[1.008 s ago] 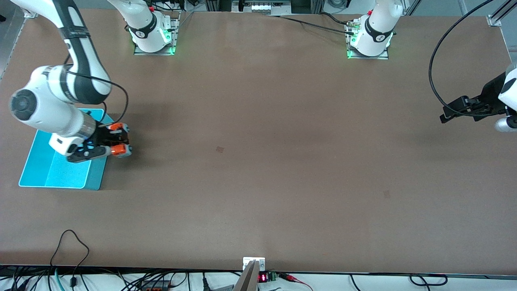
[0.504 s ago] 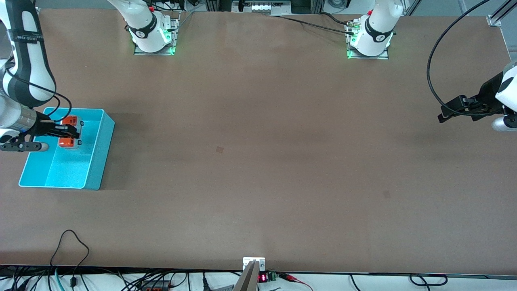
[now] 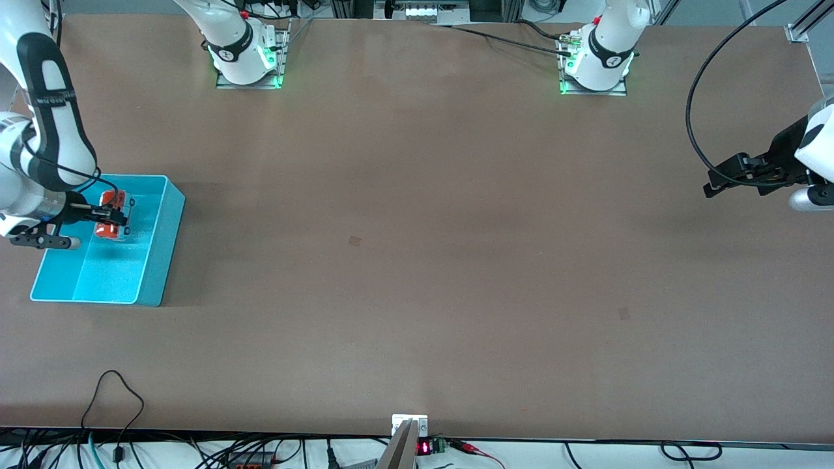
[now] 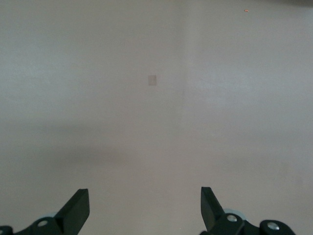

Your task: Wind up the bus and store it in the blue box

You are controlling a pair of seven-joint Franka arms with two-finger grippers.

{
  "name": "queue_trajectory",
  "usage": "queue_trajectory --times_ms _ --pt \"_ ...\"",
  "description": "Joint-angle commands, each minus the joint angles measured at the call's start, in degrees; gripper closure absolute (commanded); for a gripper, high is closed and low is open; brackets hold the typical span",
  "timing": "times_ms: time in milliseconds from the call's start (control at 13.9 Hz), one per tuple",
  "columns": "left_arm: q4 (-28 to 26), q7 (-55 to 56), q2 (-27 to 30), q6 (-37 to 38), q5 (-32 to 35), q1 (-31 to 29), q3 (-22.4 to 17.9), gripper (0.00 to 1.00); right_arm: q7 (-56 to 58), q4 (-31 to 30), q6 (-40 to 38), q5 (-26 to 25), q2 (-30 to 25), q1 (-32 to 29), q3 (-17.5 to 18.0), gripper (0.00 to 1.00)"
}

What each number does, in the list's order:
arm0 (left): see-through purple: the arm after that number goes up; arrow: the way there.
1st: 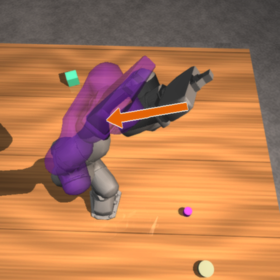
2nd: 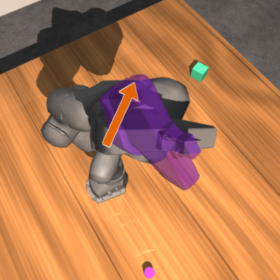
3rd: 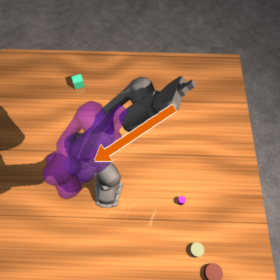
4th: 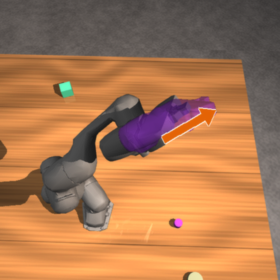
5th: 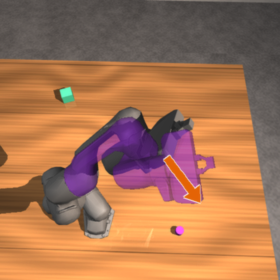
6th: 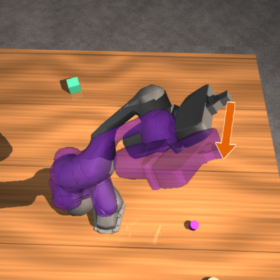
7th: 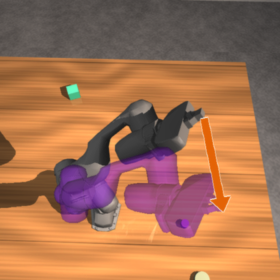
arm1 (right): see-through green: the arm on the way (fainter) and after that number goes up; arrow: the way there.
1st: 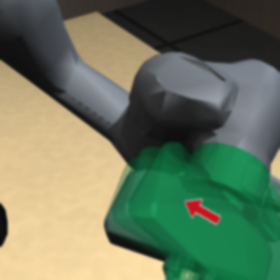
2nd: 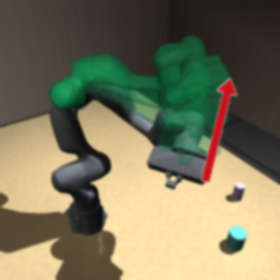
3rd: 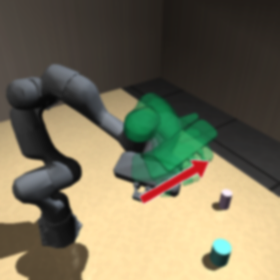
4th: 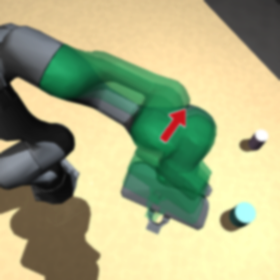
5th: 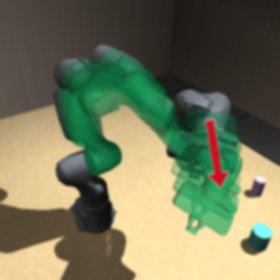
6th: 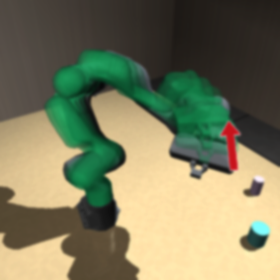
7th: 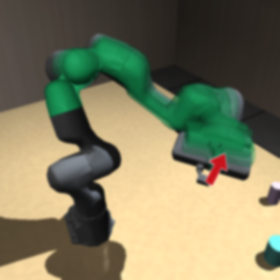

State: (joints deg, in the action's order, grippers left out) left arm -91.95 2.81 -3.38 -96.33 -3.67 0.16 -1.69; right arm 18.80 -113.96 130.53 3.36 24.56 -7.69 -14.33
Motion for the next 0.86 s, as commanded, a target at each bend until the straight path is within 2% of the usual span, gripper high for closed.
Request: queue_trajectory --times_ms 0,72,144,432,648,792 --pt "0.4 -1.2 0.6 0.6 0.2 0.1 0.0 0.00 0.1 0.5 1.0 0.2 1.7 -0.2 0.3 0.64" --pt "0.4 -1.2 0.6 0.6 0.2 0.1 0.0 0.00 0.4 0.5 1.1 0.2 2.2 -0.4 0.3 0.08" --pt "0.4 -1.2 0.5 0.6 0.2 0.1 0.1 0.00 0.4 0.5 1.2 0.2 2.3 -0.6 0.4 0.00" --pt "0.4 -1.2 0.6 0.6 0.2 -0.1 0.3 0.00 2.6 0.6 1.1 -0.1 1.6 -0.7 0.3 0.00" --pt "0.4 -1.2 0.6 0.8 1.1 -0.1 0.4 0.00 2.6 1.9 0.1 0.2 -3.8 -0.5 0.4 0.00" --pt "0.4 -1.2 0.7 0.9 3.7 0.0 2.4 0.00 2.6 5.0 -3.8 0.1 -7.2 -0.1 0.6 0.00"
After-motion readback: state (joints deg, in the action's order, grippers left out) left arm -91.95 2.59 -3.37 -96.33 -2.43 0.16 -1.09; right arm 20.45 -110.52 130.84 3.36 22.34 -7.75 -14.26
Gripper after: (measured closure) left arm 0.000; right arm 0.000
